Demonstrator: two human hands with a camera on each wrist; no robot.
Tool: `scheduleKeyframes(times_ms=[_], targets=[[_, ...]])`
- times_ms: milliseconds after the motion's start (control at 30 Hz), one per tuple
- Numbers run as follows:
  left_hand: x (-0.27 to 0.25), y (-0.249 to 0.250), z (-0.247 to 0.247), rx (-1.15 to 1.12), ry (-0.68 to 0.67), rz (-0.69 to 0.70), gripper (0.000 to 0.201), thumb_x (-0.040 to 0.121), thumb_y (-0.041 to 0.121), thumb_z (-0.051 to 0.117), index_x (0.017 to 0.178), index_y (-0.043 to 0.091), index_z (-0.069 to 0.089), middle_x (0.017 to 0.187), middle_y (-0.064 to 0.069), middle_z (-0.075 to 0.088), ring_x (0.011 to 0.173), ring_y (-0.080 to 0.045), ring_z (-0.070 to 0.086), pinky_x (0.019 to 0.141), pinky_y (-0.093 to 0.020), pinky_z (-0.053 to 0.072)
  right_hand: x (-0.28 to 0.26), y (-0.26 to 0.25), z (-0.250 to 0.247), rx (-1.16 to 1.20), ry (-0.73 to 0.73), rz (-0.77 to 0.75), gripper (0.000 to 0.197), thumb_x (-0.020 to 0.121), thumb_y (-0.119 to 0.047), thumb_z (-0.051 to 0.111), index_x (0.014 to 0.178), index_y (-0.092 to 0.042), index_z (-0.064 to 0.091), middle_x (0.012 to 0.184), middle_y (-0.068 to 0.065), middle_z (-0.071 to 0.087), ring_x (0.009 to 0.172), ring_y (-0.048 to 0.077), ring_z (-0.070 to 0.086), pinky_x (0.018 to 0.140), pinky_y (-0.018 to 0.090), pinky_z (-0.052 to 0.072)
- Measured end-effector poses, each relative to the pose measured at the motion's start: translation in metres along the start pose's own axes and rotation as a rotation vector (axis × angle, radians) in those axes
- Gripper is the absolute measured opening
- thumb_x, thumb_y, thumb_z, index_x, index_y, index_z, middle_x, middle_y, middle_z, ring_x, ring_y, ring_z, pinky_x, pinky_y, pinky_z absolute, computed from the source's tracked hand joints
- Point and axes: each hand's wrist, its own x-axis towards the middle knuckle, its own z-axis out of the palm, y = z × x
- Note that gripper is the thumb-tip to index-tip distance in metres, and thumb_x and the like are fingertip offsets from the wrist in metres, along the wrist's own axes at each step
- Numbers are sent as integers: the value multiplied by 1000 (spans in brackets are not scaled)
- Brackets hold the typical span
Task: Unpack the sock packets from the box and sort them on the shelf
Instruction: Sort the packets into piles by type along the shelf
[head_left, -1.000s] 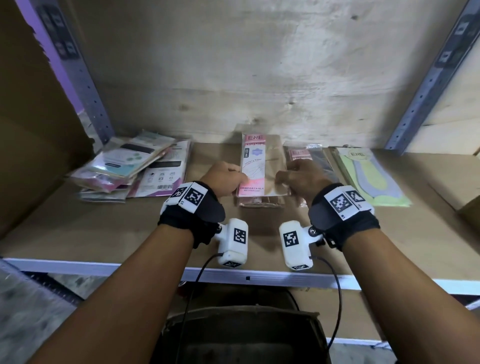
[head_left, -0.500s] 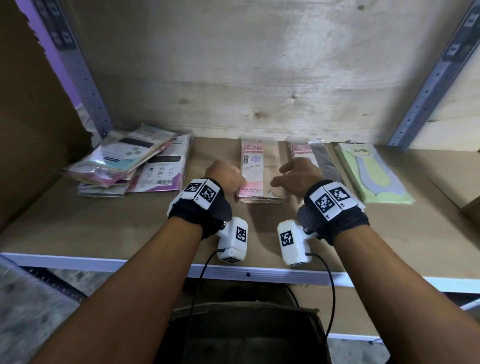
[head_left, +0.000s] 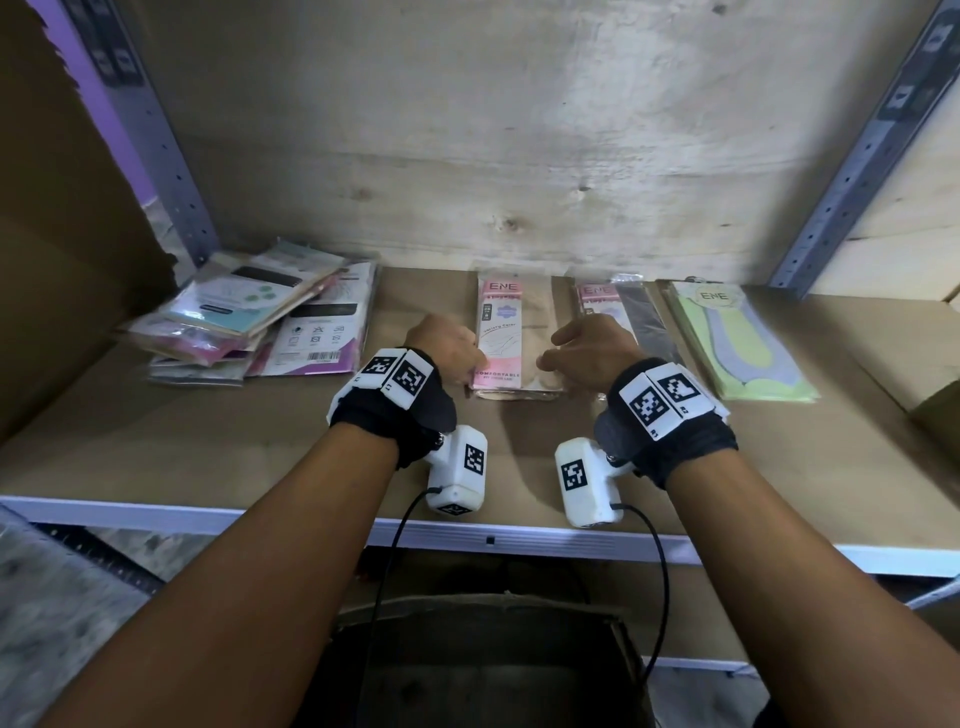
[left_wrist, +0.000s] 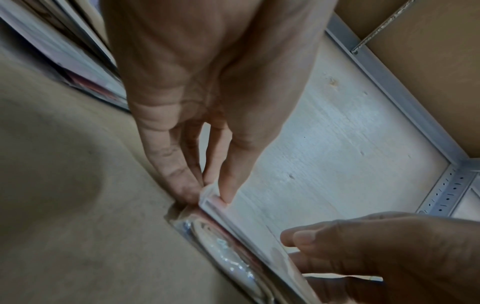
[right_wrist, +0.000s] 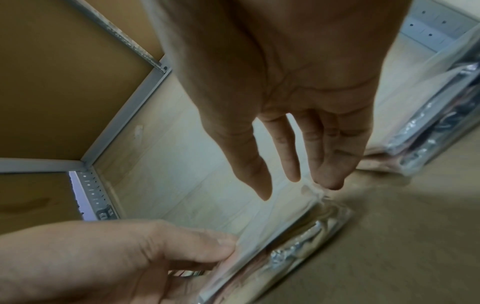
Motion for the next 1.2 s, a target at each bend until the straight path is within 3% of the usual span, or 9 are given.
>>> scheduleKeyframes(times_ms=[300,400,500,600,700,900,967,1067,1200], targets=[[4,-6,-1,-95,24,-12,15,84,11,71,98,4,74,101,-15,75,88,-31,71,92,-45,57,-3,4,3,-21,-3,-16,47,80,-30,74,122,-15,61,128,5,61,114,23,59,83,25,44],[4,-8,-4,-122,34,-20,5,85,14,72,86,9,70,77,-15,72,62,-24,59,81,-42,56,-5,-1,5,-64,53,-63,45,82,-29,72,123,-17,61,130,5,59,118,22,56,85,23,38],[3,-11,-12,-127,86,-21,11,82,19,72,74,13,68,56,-5,64,59,-24,58,71,-36,53,-5,-8,4,-77,137,-112,38,82,-29,71,119,-21,63,128,7,58,117,23,55,92,26,41],[2,-17,-22,-168,111,-30,15,82,22,73,90,9,72,88,-18,74,82,-37,68,84,-39,55,-7,-12,7,-76,136,-149,32,82,-27,71,113,-21,66,121,5,61,113,21,57,90,26,41],[-1,-22,-39,-189,147,-13,10,84,21,73,78,22,66,106,-19,73,84,-30,67,87,-38,55,-12,-24,11,-48,154,-202,24,83,-23,70,106,-19,69,112,1,65,105,17,59,84,23,39],[-7,-43,-86,-238,320,15,23,88,23,68,66,18,65,68,-3,69,48,-10,58,49,-18,44,-13,-80,28,99,15,-257,7,81,-14,68,86,-18,72,79,1,74,71,16,70,68,26,56],[-10,-51,-103,-244,409,-9,25,86,27,67,64,15,68,63,-1,71,46,-10,60,56,-18,46,-9,-101,45,154,-101,-238,9,82,-9,66,88,-8,72,79,11,75,70,23,74,64,30,60],[-16,-61,-127,-248,497,-40,25,83,30,66,66,13,73,66,-2,74,48,-10,62,57,-22,53,2,-128,76,185,-246,-139,17,87,-7,63,99,3,69,89,21,74,79,33,75,77,45,62],[-22,-73,-155,-267,531,-61,29,83,27,65,56,16,68,72,-7,76,69,-24,68,83,-37,59,25,-154,119,123,-303,-77,26,83,-16,71,97,6,70,89,19,75,78,34,74,77,51,60]])
